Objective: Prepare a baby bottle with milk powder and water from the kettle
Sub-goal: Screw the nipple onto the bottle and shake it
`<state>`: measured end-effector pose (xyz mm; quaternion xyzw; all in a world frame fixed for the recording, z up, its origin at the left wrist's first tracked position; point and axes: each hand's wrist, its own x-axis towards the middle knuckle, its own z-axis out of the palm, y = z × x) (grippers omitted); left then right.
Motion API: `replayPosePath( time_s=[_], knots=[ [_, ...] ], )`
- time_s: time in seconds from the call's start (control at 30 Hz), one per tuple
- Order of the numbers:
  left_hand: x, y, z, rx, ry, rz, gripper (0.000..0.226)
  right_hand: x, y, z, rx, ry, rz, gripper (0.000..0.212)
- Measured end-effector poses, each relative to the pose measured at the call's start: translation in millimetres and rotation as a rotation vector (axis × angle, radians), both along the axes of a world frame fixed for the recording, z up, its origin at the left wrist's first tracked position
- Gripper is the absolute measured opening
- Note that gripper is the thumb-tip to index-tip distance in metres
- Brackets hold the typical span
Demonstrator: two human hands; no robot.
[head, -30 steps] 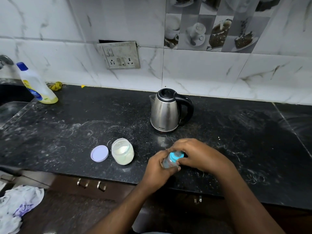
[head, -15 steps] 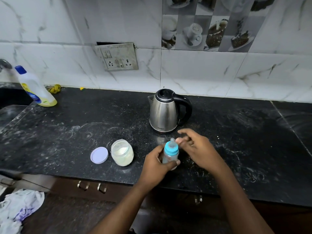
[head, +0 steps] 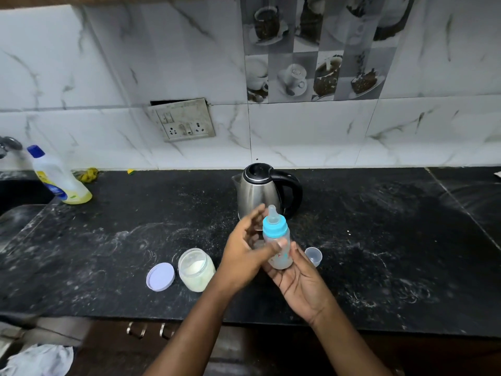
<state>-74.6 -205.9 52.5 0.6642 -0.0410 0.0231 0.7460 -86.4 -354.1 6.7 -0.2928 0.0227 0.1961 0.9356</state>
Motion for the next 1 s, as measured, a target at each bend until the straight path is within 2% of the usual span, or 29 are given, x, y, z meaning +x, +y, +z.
replayPosePath(
  time_s=[0.07, 0.2, 0.33, 0.4, 0.5, 0.63, 0.7, 0.8, 0.9, 1.0],
  knots=[
    [4, 2, 9, -0.051, -0.029, 0.055, 0.077, -1, 4, -1, -0.014, -0.042, -0.039, 0.053],
    [10, 3, 20, 0.002, -0.009, 0.058, 0.056, -3, 7, 0, -0.039, -0.022, -0.102, 0.053],
    [15, 4, 27, -0.044, 0.021, -0.048, 0.054, -3, 11, 6, -0.25, 0.091, -0.059, 0.082],
    [17, 5, 28, -0.051, 0.014, -0.083, 0.054, -2, 11, 5, -0.291, 0.115, -0.009, 0.089],
    [15, 3, 31, -0.048, 0.011, -0.105, 0.048, -3, 13, 8, -0.276, 0.069, -0.031, 0.079],
    [8, -10, 31, -0.035, 0.033, -0.074, 0.051, -5, 20, 9, -0.232, -0.135, -0.217, 0.054],
    [6, -14, 30, -0.049, 0.054, -0.033, 0.041, -7, 23, 10, -0.286, -0.176, -0.275, 0.045],
    [8, -16, 32, -0.046, 0.052, -0.074, 0.016, -9, 27, 12, -0.372, -0.11, -0.326, 0.053],
    [9, -13, 34, -0.105, 0.063, -0.151, 0.021, -7, 25, 14, -0.335, 0.03, -0.204, 0.063],
    [8, -12, 38, -0.121, 0.067, -0.191, 0.02, -5, 19, 16, -0.27, 0.063, -0.043, 0.065]
  ],
)
